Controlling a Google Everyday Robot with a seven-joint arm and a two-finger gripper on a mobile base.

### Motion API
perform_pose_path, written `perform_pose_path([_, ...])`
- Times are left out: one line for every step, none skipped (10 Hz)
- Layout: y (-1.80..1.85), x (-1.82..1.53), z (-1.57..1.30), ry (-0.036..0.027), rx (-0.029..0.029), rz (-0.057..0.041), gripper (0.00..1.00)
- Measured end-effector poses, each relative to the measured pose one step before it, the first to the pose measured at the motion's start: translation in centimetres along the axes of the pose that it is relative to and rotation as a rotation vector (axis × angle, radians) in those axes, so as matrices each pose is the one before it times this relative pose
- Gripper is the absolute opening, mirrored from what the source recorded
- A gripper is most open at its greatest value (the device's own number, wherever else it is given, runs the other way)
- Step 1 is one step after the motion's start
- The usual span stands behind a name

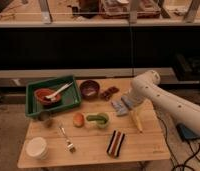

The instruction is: Place towel in purple bowl

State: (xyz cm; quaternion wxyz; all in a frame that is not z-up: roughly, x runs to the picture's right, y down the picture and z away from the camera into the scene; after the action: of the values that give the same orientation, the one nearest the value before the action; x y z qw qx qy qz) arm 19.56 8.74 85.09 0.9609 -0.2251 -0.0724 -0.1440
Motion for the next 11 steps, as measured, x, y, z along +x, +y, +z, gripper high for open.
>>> perform_pose_path([-0.619, -0.67, 0.297, -0.00376, 0.00309, 0.03461, 0.8])
perform_pose_path([-0.77, -0.659, 0.522, 0.00696, -0.00065, 0.00821, 0.8])
perform_pose_path([-0.231, -0.274, 0.444, 0.00519, -0.00957, -0.00257, 0.8])
perform_pose_path([-0.196, -0.221, 0.277, 0.00016, -0.00667, -0.00538, 0.8])
perform_pose_path([-0.318, -0.369, 0.5, -0.0024, -0.0105, -0.02132, 0.8])
perform_pose_path([-0.156, -0.192, 0.595, -0.00634, -0.01822, -0.0183, 0.8])
perform_pose_path([-0.007, 0.073, 0.59, -0.00387, -0.01701, -0.00864, 0.8])
perform_pose_path([-0.051, 0.029, 0.584, -0.00284, -0.01372, -0.00611, 0.8])
perform_pose_path([-0.177, -0.124, 0.505, -0.00456, -0.00942, -0.00763, 0.8])
perform_pose_path([0.053, -0.099, 0.416, -0.00581, -0.00897, -0.00577, 0.8])
perform_pose_path([0.034, 0.032, 0.36, -0.00353, -0.00337, -0.00643, 0.76])
